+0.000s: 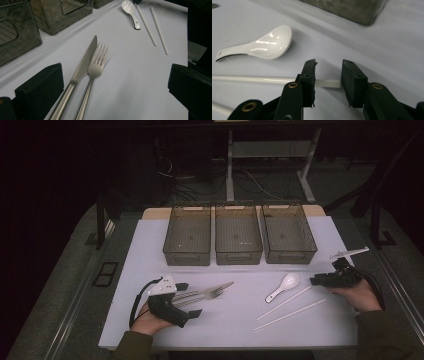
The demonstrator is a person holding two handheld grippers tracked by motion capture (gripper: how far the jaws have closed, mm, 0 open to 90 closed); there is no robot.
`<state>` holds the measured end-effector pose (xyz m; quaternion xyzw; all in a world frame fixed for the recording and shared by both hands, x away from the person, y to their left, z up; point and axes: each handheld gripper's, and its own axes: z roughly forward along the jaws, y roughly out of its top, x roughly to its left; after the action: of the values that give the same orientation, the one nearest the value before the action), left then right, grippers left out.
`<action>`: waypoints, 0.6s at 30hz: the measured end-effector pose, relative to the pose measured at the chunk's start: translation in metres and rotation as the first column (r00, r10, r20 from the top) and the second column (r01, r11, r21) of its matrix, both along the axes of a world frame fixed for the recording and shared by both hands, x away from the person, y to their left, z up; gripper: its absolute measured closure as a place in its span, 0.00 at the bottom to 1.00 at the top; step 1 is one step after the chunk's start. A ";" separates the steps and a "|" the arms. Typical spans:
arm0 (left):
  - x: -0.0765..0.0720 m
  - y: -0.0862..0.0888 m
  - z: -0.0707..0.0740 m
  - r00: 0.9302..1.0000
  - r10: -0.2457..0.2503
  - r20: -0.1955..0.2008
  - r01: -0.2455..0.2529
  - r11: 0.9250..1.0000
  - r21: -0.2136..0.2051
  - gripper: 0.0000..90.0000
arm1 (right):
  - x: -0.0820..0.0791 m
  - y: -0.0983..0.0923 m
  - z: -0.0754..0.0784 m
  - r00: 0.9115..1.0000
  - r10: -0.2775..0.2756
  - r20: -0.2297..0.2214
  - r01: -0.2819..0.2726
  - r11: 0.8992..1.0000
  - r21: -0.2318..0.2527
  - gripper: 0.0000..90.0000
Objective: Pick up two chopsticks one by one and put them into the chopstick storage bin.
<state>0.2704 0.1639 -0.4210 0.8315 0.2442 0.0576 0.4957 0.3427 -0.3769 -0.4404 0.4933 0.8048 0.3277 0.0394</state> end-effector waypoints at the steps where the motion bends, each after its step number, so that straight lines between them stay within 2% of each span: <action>1: 0.000 0.000 0.000 1.000 -0.001 0.001 0.001 1.000 0.000 0.00 | -0.003 0.000 0.001 1.000 0.000 -0.004 0.000 1.000 -0.003 0.71; 13: -0.001 -0.001 0.000 1.000 0.000 0.000 0.000 1.000 -0.001 0.00 | -0.036 0.007 0.002 0.998 0.054 -0.012 -0.054 0.999 -0.008 0.71; 18: -0.001 -0.001 0.000 1.000 -0.004 0.002 0.004 1.000 0.005 0.00 | -0.043 0.008 0.003 0.997 0.070 0.009 -0.070 0.997 -0.022 0.69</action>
<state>0.2698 0.1631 -0.4207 0.8331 0.2418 0.0578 0.4940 0.2993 -0.3685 -0.4375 0.4626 0.8250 0.3225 0.0370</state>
